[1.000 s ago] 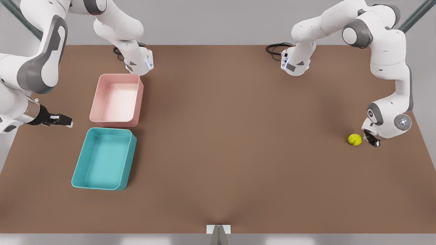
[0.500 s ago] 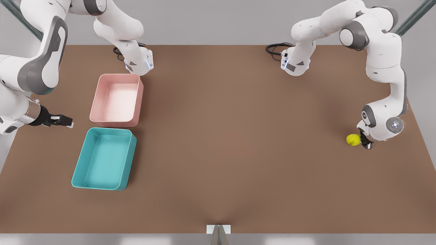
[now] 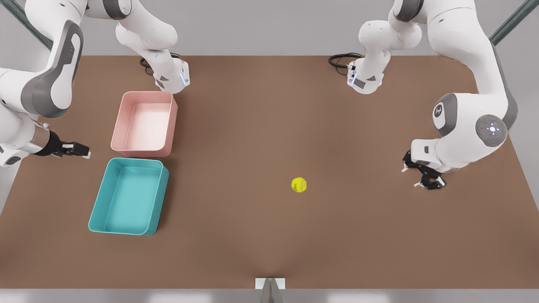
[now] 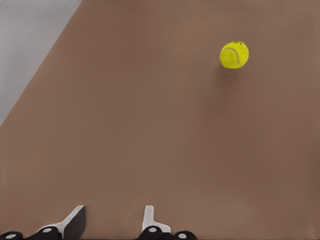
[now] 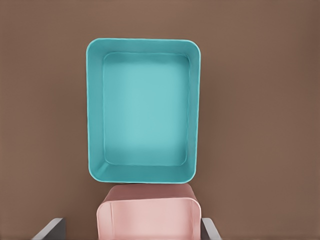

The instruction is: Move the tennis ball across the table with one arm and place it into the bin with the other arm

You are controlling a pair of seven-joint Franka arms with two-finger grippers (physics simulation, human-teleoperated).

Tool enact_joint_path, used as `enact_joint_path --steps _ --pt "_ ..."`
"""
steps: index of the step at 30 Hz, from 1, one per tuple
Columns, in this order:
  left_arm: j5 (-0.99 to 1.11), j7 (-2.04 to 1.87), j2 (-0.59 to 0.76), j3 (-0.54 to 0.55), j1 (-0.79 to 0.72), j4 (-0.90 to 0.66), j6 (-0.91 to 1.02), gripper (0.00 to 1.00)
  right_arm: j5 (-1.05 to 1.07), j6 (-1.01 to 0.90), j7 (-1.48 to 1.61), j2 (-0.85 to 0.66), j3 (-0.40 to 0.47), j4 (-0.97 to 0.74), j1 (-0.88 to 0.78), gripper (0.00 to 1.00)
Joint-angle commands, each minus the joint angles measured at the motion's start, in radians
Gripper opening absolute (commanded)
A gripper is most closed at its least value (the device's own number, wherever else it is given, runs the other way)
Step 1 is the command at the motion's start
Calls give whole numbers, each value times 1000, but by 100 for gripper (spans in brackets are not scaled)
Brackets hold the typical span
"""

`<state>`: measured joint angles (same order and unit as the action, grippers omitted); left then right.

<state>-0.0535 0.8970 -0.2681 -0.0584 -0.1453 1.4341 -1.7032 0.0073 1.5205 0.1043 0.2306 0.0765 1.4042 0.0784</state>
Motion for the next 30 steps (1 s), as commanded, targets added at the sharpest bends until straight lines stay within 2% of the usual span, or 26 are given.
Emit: enact_joint_path --steps 1,4,6,12,15,22,24,28,30 --pt "9 -1227 13 21 -20 -75 347 100 2 0 -5 3 0 -1 0 100" --pt "-20 -1353 9 46 -19 -100 349 100 46 20 -11 101 -12 -85 -17 100" --pt "-19 -1350 16 86 -14 -100 384 100 42 65 -105 206 -12 -171 -133 100" --pt "-20 -1313 23 111 -8 -98 390 100 63 335 -466 384 -12 -166 -336 100" --pt "-20 -1313 23 111 -3 -96 392 100 85 469 -498 434 -12 -117 -396 100" --pt "-19 -1313 23 111 -3 -95 390 100 143 530 -597 503 -12 -86 -537 100" --pt "-20 -1313 23 111 -3 -95 392 100 141 560 -664 546 -12 -129 -563 100" --pt "-20 -1313 21 111 -2 -92 393 100 140 566 -744 682 -12 -329 -582 100" --pt "-20 -1313 21 111 3 -90 395 100 138 607 -764 719 -12 -360 -592 100"
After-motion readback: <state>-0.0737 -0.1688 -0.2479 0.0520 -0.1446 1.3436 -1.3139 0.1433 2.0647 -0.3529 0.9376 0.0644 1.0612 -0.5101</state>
